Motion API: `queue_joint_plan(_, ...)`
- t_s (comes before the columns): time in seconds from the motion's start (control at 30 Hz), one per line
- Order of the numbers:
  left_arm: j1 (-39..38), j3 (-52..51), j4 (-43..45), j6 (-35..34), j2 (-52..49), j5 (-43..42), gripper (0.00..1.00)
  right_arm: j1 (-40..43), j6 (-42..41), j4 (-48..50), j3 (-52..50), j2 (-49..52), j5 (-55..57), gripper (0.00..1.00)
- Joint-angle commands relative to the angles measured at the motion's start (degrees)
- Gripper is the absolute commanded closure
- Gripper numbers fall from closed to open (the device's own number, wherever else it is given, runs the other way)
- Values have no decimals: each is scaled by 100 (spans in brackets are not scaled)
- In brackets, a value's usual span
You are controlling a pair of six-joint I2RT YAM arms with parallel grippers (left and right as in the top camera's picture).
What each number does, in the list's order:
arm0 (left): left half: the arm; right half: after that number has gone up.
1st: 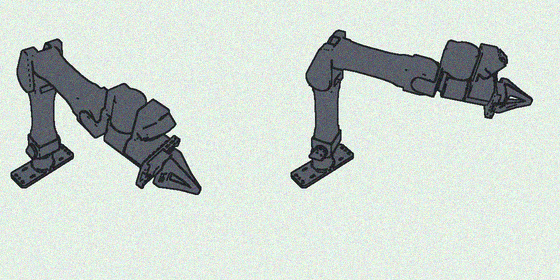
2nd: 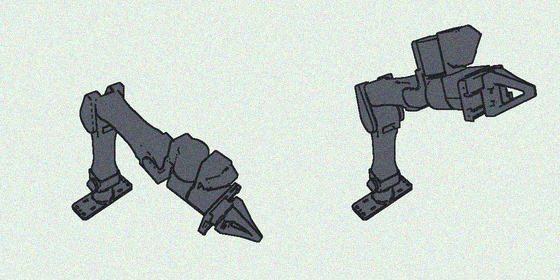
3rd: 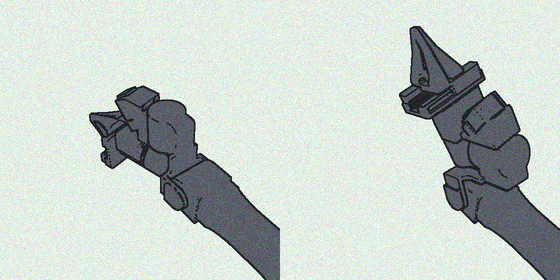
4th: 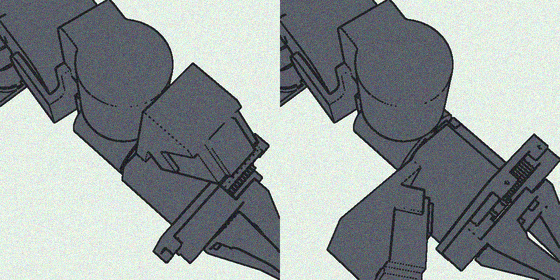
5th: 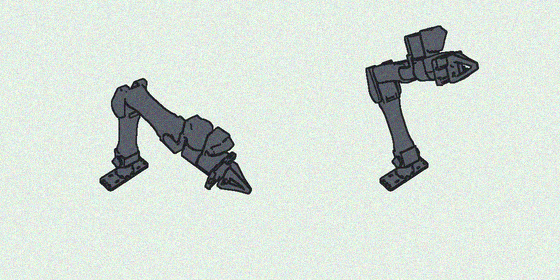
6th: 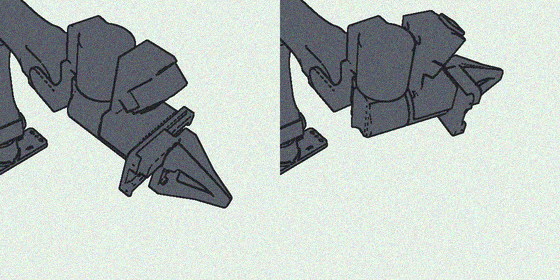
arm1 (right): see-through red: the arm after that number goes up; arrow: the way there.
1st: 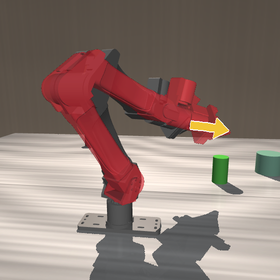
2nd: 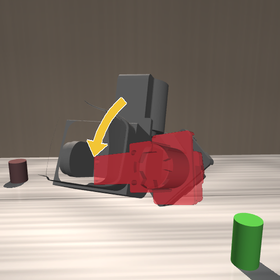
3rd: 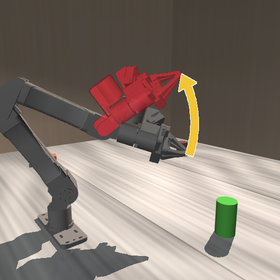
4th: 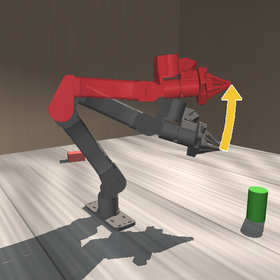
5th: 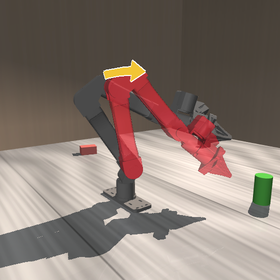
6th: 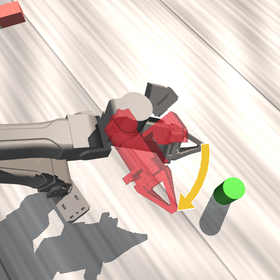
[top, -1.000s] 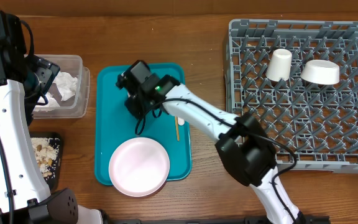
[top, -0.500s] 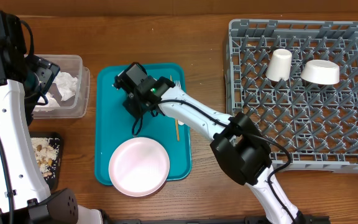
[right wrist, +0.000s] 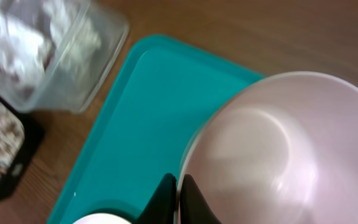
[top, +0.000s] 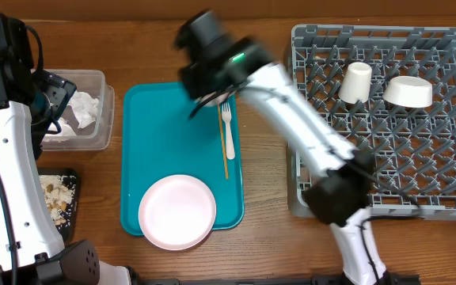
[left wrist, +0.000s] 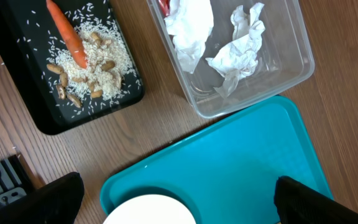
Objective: Sort waste into correct bins and load items into the dishwasher
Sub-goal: 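Lift the pink bowl and carry it to the dish rack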
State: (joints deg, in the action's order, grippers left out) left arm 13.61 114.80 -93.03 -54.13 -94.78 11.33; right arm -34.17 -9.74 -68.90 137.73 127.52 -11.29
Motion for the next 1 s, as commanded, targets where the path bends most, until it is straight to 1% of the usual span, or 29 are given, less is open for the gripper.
queue_joint_plan(0.0,22,39,9,-120,-35,20,0,885,-343,-385,264,-1016,-470,96)
queue_joint_plan(0.07,22,39,7,-120,-35,20,0,1576,-529,-850,264,-1263,-492,96)
queue_joint_plan(0.1,22,39,9,-118,-35,20,0,1749,-538,-970,264,-1307,-496,96)
queue_joint_plan(0.13,22,42,9,-118,-35,20,0,2256,-535,-1320,264,-1394,-562,96)
queue_joint_plan(0.17,22,39,9,-118,-35,20,0,2426,-531,-1443,264,-1416,-577,96)
queue_joint_plan(0.27,22,39,9,-118,-35,20,0,3403,-481,-2094,264,-1460,-474,96)
queue_joint_plan(0.37,22,39,9,-120,-35,20,0,4229,-348,-2485,254,-1460,-525,96)
queue_joint_plan(0.5,22,39,9,-118,-35,20,0,5049,-120,-2800,251,-1460,-699,96)
queue_joint_plan(0.57,22,39,9,-118,-35,20,0,5447,149,-2813,229,-1460,-1344,96)
queue_joint_plan(0.63,22,39,9,-118,-35,20,0,5661,533,-2815,177,-1458,-2168,96)
queue_joint_plan(0.67,22,42,9,-120,-35,20,0,5770,780,-2815,98,-1458,-2771,96)
queue_joint_plan(0.73,22,39,9,-120,-35,20,0,5860,1091,-2813,-90,-1458,-3445,96)
queue_joint_plan(0.8,22,39,7,-118,-35,20,0,5869,1281,-2813,-326,-1458,-3740,96)
queue_joint_plan(0.9,22,39,9,-118,-35,20,0,5840,1615,-2688,-1001,-1458,-4100,96)
queue_joint_plan(0.93,22,39,9,-120,-35,20,0,5836,1766,-2559,-1370,-1458,-4317,96)
queue_joint_plan(0.97,22,39,9,-120,-35,20,0,5836,1777,-2472,-1554,-1458,-4413,96)
